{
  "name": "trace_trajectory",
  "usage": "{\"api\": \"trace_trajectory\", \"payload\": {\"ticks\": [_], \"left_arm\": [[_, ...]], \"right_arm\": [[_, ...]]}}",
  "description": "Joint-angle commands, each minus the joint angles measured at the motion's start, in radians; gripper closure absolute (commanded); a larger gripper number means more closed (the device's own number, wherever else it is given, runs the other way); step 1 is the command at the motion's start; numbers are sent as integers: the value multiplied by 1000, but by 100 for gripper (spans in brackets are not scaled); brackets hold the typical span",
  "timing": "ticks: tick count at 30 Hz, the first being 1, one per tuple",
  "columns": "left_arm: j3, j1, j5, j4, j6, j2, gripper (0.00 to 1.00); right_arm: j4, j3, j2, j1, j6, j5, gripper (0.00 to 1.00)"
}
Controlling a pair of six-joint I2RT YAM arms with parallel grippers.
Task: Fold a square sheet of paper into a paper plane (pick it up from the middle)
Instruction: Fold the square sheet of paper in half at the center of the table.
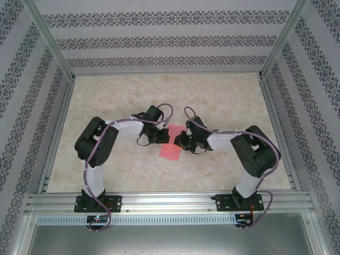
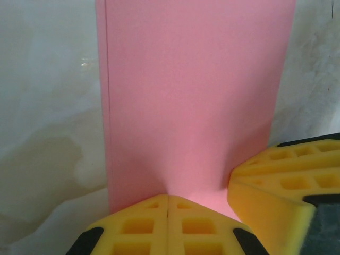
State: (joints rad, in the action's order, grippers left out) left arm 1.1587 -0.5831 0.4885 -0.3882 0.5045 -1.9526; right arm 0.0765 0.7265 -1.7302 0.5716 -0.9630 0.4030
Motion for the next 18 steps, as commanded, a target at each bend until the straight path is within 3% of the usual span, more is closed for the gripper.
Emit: {"api": "trace_trajectory", "payload": {"ticks": [1, 10, 18], "left_arm": [[-40, -13, -64, -85, -17, -63, 100], [-40, -12, -69, -92, -23, -65, 100], [-41, -13, -65, -89, -21, -65, 100]], "right_arm": [[28, -43, -1, 1, -22, -42, 83], [3, -61, 157, 40, -18, -28, 82], [79, -162, 141, 112, -80, -47, 81]]}}
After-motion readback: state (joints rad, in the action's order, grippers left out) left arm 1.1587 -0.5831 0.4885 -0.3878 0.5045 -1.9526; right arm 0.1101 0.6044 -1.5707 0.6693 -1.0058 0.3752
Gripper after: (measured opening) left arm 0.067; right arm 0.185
